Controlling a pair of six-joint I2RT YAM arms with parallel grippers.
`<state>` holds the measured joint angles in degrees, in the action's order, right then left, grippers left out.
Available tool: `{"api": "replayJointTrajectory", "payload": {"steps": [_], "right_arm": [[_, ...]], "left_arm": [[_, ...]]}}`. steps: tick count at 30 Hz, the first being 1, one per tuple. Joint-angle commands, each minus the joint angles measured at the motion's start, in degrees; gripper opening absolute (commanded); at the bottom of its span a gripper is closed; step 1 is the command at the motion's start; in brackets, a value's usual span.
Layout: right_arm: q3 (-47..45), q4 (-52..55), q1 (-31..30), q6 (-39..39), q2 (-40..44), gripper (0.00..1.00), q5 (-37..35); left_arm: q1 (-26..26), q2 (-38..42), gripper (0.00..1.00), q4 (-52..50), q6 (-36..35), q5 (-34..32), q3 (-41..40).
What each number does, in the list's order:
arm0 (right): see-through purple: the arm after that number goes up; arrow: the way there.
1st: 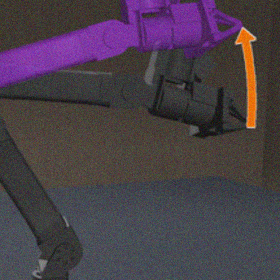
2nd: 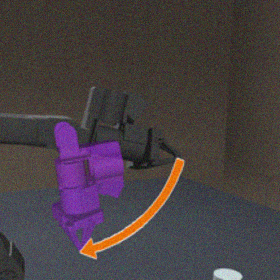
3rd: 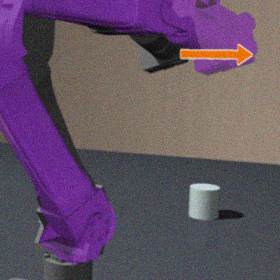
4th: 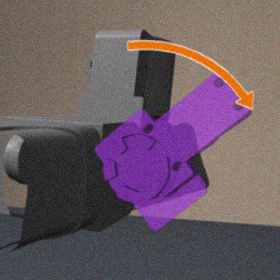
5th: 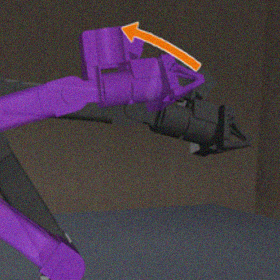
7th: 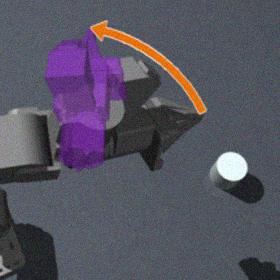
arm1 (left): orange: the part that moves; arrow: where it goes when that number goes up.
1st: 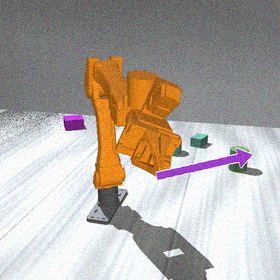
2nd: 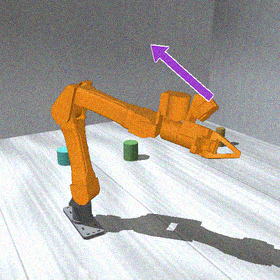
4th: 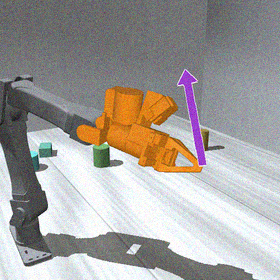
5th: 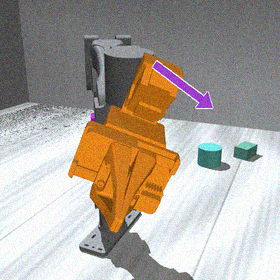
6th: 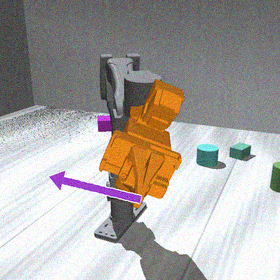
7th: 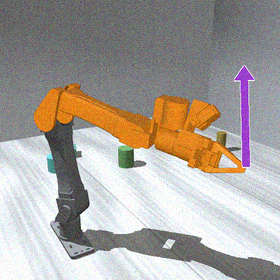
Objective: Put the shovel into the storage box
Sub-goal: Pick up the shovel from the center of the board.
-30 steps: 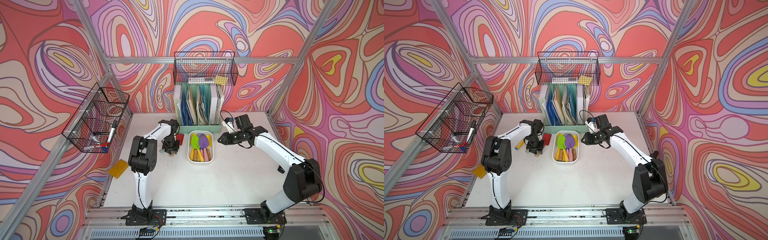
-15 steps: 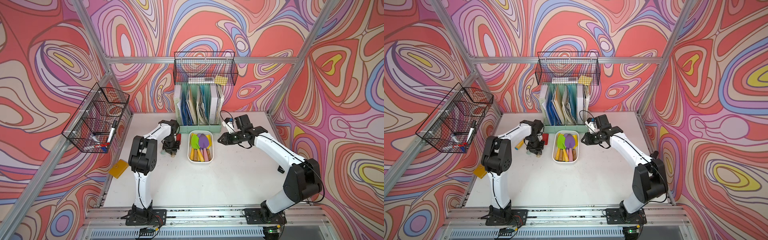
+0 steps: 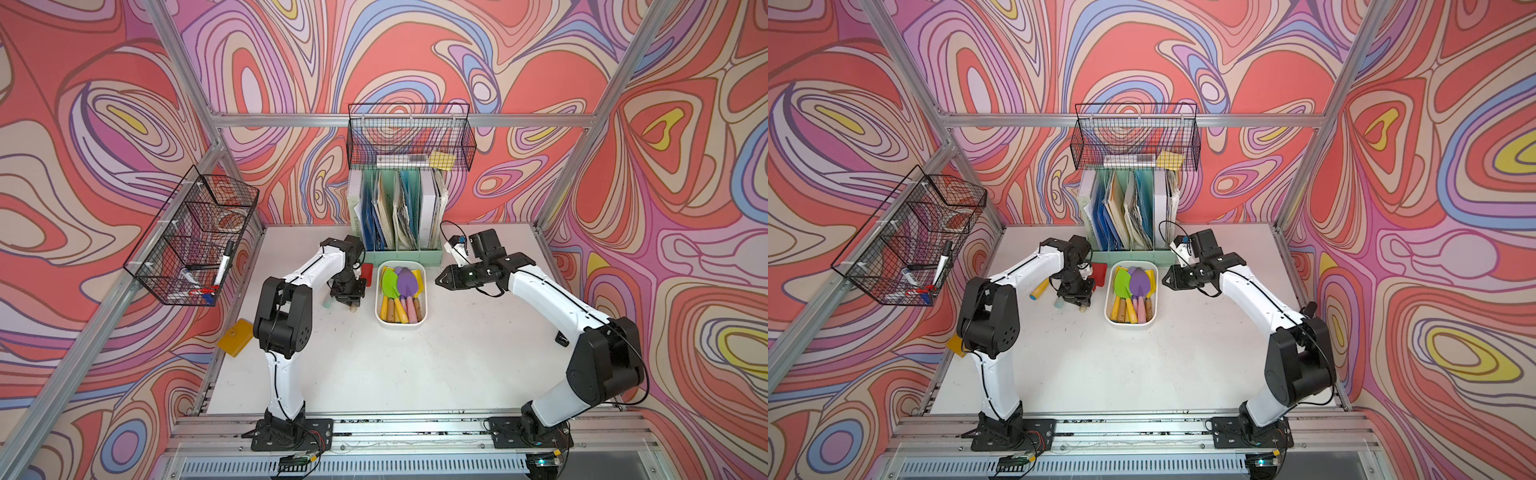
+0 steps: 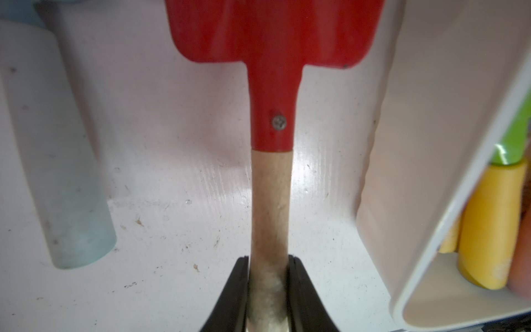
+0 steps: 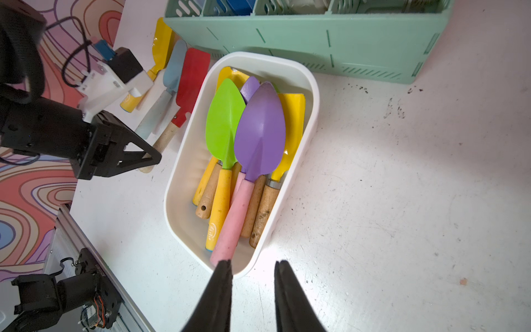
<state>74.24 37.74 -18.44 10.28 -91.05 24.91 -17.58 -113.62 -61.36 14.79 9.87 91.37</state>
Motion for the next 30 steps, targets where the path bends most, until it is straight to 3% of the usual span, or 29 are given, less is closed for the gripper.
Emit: {"api": "replayJointTrajectory", "payload": {"steps": [1, 10, 20, 30], "right_arm": [[0.5, -1.0, 0.1, 0.5, 1.1, 0.27, 0.4], [2.3, -3.9, -1.1, 3.3, 0.3, 0.27, 2.4], [8.3, -13.8, -9.9, 14.0, -8.9, 0.30, -4.7], [11.0, -20.9, -11.3, 19.4, -16.4, 0.30, -6.4]], "left_arm": [[0.1, 3.5, 0.15, -0.9, 0.0, 0.1, -0.1], [-2.8, 7.6, 0.14, -3.7, 1.1, 0.2, 1.7], [-8.0, 11.6, 0.15, -5.1, 5.2, 2.4, 4.2], [-10.1, 11.9, 0.15, -4.0, 7.1, 3.9, 3.7]]}}
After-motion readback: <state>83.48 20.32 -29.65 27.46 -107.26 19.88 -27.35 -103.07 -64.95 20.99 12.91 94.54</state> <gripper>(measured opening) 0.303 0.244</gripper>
